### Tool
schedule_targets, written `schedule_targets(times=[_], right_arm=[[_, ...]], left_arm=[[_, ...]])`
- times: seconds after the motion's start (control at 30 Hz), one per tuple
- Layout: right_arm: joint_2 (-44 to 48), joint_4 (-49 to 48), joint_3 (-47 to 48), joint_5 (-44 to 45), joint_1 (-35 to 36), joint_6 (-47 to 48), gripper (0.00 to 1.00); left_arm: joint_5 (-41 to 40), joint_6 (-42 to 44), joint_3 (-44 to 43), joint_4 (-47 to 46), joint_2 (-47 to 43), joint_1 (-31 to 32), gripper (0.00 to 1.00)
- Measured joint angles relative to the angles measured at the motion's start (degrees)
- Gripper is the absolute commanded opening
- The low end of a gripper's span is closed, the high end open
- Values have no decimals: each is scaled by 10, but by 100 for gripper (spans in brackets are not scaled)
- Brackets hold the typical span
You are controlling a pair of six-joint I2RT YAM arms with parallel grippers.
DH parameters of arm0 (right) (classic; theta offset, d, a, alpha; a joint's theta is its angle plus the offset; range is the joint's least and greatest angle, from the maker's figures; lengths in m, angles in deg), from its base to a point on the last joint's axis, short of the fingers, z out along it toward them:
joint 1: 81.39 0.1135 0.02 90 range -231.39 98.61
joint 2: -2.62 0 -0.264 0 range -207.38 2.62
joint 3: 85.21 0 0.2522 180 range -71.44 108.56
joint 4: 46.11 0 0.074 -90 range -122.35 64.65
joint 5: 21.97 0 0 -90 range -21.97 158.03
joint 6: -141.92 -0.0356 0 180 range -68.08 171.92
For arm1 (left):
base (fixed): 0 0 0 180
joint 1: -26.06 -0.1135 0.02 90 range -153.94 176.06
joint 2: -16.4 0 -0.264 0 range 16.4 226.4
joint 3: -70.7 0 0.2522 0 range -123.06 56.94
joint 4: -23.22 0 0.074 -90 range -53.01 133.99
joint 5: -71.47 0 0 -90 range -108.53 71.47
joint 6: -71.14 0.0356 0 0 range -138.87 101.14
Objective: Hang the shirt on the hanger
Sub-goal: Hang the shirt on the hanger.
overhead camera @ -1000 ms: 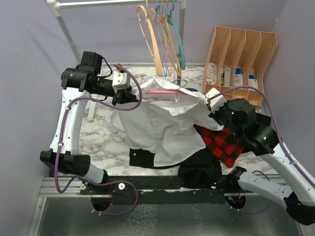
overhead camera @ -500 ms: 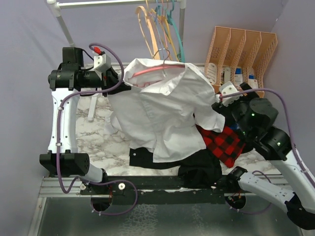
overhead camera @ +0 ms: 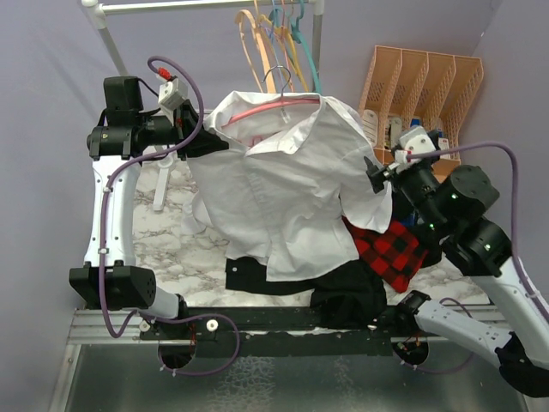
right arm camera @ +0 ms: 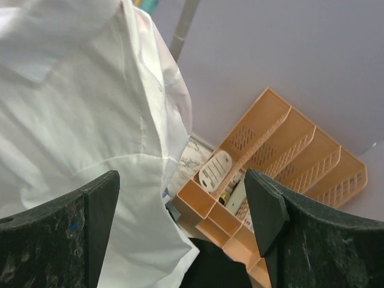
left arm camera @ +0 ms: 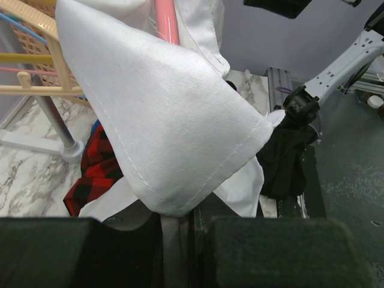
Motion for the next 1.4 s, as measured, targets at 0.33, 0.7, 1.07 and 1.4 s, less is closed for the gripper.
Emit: schedule_targets(times=[0.33,0.7,1.07,1.4], right_arm=[[-69,-76,-90,17,-97,-92,69],[-86,-123,-90,-90,-149,-107,1],[-112,-123,-35,-105,-230,-90,1],[-154,-107,29,-119,-242,-68,74]], left_arm=[[7,-54,25,-22,-16,8,0],[11,-85,63,-62,-36,19,0],[17,-259,107,-280,-33,40,0],[30,-458,137,-557,19,28,0]])
